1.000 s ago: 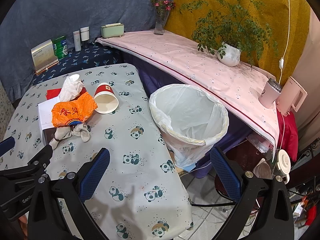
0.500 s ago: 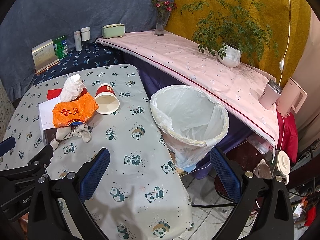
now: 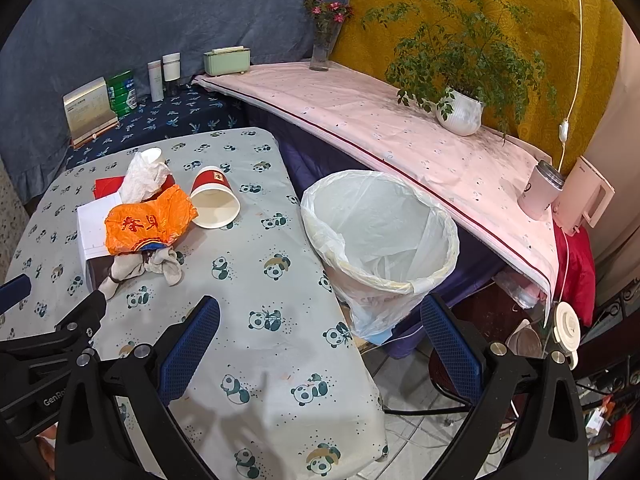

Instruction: Collect trash

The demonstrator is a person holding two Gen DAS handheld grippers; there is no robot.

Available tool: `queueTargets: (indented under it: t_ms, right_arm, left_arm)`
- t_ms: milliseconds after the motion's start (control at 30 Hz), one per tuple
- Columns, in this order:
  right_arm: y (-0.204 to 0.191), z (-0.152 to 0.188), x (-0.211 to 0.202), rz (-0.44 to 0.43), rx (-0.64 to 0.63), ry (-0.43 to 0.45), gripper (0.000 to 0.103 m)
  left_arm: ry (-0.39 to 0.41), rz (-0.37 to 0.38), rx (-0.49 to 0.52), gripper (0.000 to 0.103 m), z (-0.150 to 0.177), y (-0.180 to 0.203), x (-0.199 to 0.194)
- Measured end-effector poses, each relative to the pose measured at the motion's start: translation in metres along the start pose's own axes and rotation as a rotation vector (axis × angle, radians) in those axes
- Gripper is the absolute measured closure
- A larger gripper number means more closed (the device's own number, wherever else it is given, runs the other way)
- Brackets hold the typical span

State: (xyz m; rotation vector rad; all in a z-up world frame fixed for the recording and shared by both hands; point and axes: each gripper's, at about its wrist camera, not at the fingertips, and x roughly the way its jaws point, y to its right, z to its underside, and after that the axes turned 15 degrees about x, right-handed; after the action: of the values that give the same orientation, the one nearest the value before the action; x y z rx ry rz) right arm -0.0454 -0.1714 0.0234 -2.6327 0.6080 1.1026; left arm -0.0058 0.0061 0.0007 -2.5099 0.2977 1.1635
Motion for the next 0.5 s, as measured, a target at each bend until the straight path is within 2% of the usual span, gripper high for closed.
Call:
queueTargets:
  t_ms: [500]
  right_arm:
    - [-0.0018, 0.0005, 0.0004, 0.001, -0.002, -0.002, 0.007]
  left_arm:
    - [0.002, 0.005, -0.005, 0.007, 0.0003, -0.0009, -0.0008]
